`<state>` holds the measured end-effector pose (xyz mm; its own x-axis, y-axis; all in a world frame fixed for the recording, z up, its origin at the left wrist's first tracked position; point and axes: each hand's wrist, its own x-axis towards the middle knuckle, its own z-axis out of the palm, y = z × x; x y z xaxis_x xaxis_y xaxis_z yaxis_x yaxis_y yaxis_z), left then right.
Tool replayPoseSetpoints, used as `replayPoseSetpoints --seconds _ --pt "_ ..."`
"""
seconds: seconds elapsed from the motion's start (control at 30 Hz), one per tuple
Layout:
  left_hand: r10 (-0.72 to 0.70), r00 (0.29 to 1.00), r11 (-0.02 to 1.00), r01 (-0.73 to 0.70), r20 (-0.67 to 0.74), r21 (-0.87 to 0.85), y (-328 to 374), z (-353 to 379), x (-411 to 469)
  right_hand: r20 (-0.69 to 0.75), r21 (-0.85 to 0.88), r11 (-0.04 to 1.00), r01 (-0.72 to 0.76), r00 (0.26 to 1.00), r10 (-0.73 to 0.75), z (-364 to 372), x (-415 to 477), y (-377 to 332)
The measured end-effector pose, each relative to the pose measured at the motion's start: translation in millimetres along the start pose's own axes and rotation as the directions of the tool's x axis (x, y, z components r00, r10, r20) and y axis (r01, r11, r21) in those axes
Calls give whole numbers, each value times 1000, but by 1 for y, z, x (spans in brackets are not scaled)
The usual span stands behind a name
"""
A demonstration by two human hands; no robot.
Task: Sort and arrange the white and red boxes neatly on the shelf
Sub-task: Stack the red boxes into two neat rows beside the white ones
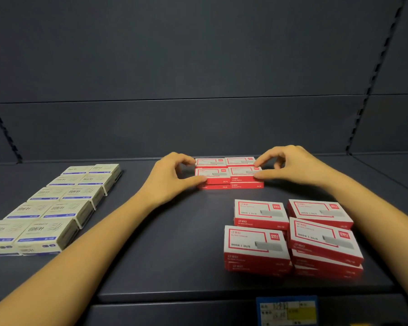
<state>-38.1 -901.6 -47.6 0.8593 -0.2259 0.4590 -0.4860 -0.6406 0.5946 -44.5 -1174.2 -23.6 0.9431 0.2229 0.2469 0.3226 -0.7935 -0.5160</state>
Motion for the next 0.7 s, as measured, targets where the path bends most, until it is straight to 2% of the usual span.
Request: replayPoseSetpoints --seconds 0.07,0.13,0.23,0.4,0.7 --pt "48 999 997 -48 0 -65 12 -4 -6 -56 41 999 1 998 1 -8 -7 -1" --pt "84 991 978 -62 105 -199 25 -8 -14 -93 91 996 18 996 -10 -19 -17 0" --pt "177 940 949 -83 293 -305 40 -11 -27 -24 148 988 51 999 -48 -34 -36 0" --pt "208 891 960 -106 404 -259 46 -10 -32 117 164 983 82 988 -102 -51 -75 1" --pt "251 841 944 -103 480 -313 49 -5 -33 175 168 981 98 976 -128 -63 -118 12"
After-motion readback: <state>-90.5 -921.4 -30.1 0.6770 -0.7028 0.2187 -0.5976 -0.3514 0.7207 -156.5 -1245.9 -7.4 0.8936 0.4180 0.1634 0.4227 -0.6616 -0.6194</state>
